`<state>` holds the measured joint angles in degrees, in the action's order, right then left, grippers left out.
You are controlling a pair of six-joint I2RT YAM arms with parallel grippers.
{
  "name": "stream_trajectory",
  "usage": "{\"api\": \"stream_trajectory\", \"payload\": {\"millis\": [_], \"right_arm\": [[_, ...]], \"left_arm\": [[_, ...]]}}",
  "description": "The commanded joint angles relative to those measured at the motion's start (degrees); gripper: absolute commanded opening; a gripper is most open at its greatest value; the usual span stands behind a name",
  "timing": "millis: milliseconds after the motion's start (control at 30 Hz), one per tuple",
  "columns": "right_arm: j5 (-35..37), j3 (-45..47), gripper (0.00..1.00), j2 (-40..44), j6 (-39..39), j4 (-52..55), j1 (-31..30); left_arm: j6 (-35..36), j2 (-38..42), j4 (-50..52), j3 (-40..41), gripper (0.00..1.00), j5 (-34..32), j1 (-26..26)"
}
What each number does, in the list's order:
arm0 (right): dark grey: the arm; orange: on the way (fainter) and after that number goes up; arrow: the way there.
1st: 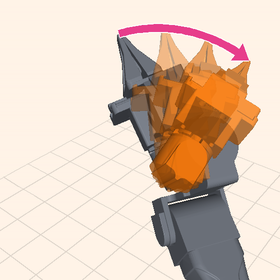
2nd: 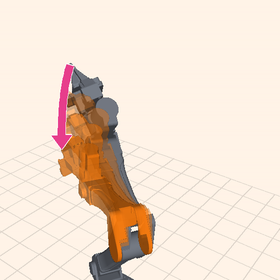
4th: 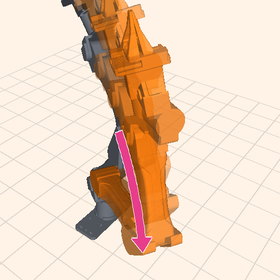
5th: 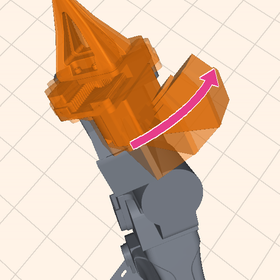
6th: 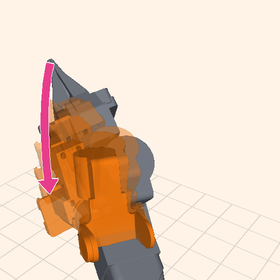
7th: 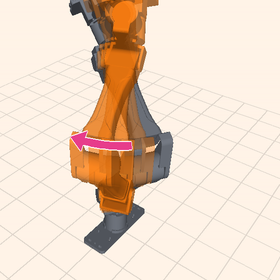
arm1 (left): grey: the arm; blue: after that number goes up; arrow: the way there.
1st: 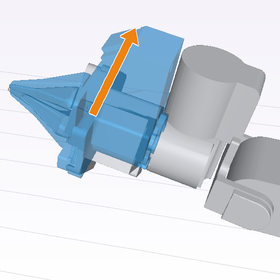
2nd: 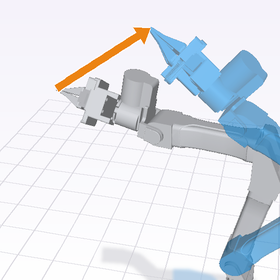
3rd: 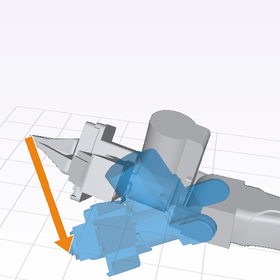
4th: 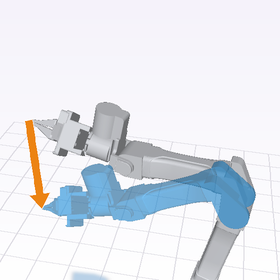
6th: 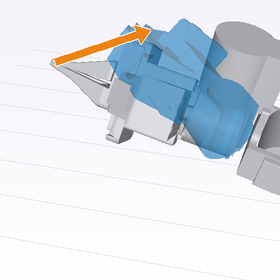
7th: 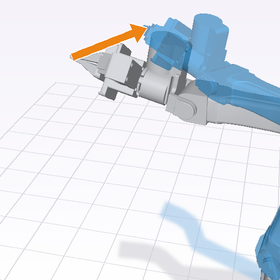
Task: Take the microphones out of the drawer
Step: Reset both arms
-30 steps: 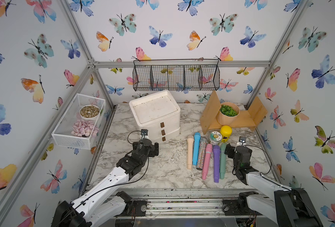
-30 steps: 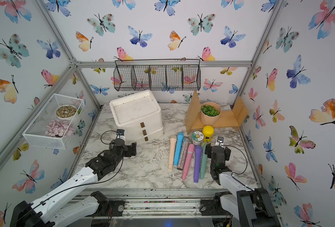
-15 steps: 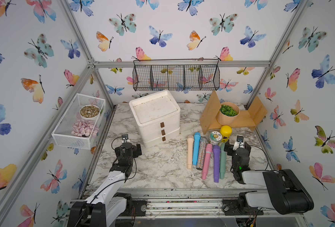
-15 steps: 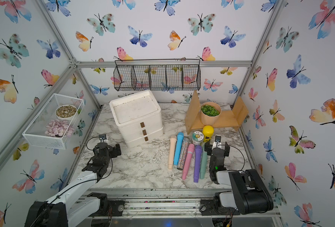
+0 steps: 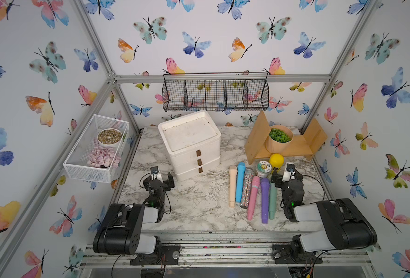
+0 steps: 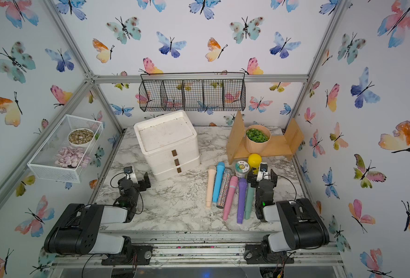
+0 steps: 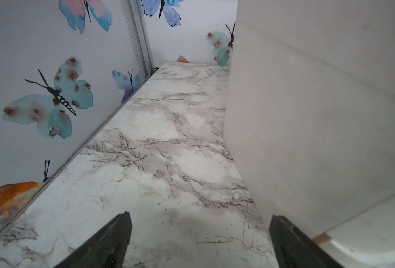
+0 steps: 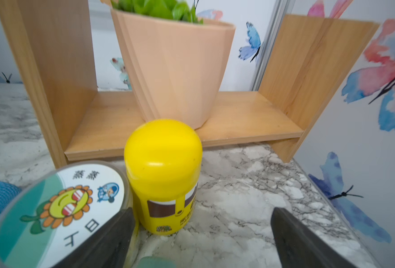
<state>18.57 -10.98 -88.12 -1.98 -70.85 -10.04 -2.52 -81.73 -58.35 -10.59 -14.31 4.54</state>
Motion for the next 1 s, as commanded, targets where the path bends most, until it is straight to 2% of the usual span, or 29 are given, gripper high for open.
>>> {"api": "stream_trajectory", "payload": {"millis": [0,67,133,167,267,367,500,967], "right_arm": [[-1.7,0.4,0.98,-4.7,0.3,-10.4,0.2],[-1.9,-1.4,0.99,-0.9,2.3,0.2,0.2],[-2.0,-0.3,0.99,-4.0,1.0,-8.0,0.3],[-2.0,-0.3,0.98,-4.4,0.7,-8.6,0.3],[-1.6,-2.0,0.98,-1.5,2.1,0.1,0.4],[-1.6,-1.0,0.98,-3.3,1.4,-5.2,0.4],[-1.5,-1.7,0.98,-2.0,1.9,-1.4,0.4],[-1.4,-1.5,0.99,-2.2,1.7,-2.1,0.4]], "left_arm": [[0.0,1.3,-3.2,-1.2,0.98,2.6,-0.7],[0.1,0.7,-5.0,-0.8,0.98,2.4,-0.8],[0.1,1.1,-4.0,-1.0,0.98,2.5,-0.8],[0.1,1.0,-3.9,-1.1,0.98,2.5,-0.8],[0.1,1.1,-3.8,-1.1,0.98,2.5,-0.8],[0.1,1.1,-3.8,-1.1,0.98,2.5,-0.8],[0.1,1.1,-3.9,-1.0,0.98,2.5,-0.8],[0.1,0.9,-3.4,-1.4,0.98,2.7,-0.8]]}}
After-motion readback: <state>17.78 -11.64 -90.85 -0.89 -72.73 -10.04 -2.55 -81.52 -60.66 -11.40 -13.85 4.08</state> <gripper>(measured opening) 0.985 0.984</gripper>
